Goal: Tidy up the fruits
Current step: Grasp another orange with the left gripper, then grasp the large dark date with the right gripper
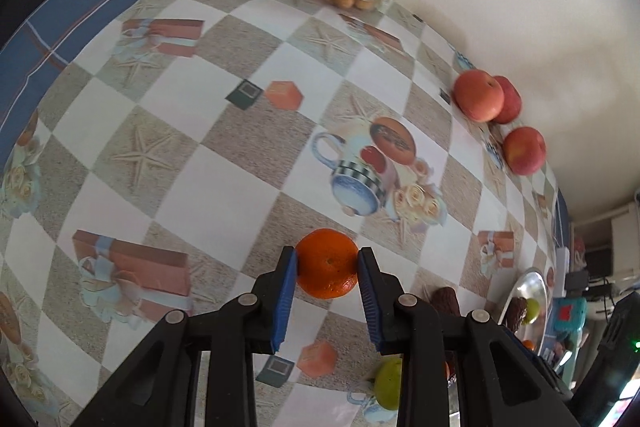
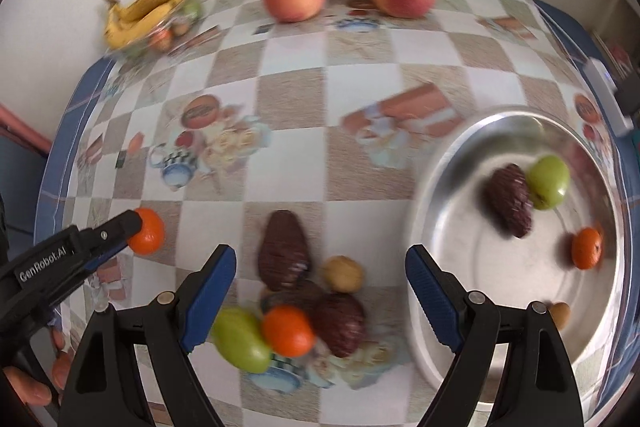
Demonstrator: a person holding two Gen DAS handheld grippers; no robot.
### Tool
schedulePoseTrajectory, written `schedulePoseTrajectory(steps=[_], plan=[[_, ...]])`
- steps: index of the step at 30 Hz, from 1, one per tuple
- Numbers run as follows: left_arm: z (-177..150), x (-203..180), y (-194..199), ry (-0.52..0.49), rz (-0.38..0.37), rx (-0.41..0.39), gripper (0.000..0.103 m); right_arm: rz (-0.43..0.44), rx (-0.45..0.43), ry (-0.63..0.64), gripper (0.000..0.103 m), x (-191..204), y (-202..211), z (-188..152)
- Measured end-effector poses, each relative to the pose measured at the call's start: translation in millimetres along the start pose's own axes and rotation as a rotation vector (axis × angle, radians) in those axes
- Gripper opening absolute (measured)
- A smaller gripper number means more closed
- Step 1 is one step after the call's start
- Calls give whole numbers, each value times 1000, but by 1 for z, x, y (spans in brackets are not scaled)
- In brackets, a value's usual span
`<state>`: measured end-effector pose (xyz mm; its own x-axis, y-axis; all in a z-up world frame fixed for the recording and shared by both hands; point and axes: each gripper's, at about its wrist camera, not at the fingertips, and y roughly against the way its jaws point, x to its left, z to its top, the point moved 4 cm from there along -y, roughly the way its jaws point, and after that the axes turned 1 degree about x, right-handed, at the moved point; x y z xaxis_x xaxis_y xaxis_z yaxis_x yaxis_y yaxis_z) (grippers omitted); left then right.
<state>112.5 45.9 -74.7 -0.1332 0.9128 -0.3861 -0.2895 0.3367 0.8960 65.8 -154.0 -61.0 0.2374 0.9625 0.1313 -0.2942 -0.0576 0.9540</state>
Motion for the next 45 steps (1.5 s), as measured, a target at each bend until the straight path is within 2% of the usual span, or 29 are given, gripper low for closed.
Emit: schedulePoseTrajectory(steps=[6, 16, 20, 21, 22, 23, 36, 40, 43, 45], plan=[[0, 2, -3, 10, 0, 10, 33, -20, 24, 80, 87, 27, -18, 1], [2, 5, -10, 9, 34, 18, 33, -96, 66, 98, 87, 31, -50, 0], [3, 6, -11, 10, 33, 19, 33, -101, 77, 101, 87, 33, -60, 0], [3, 6, -11, 9, 34, 19, 33, -102, 79, 102, 88, 33, -62, -1], [3, 6, -11, 7, 34, 20, 33, -95, 90, 100, 99, 32, -64, -1], [3, 6, -11, 7, 34, 21, 33, -91, 102, 95, 103, 31, -67, -2], [2, 5, -13, -1, 37, 24, 33, -110, 82, 112, 103, 30, -72, -1], [3, 5, -13, -1, 37, 26, 33, -101, 122, 148, 103, 31, -71, -4], [3, 5, -13, -4, 38, 27, 33, -95, 117, 181, 100, 34, -68, -6], [3, 5, -13, -5, 38, 27, 33, -93, 109, 185, 86, 35, -62, -5]])
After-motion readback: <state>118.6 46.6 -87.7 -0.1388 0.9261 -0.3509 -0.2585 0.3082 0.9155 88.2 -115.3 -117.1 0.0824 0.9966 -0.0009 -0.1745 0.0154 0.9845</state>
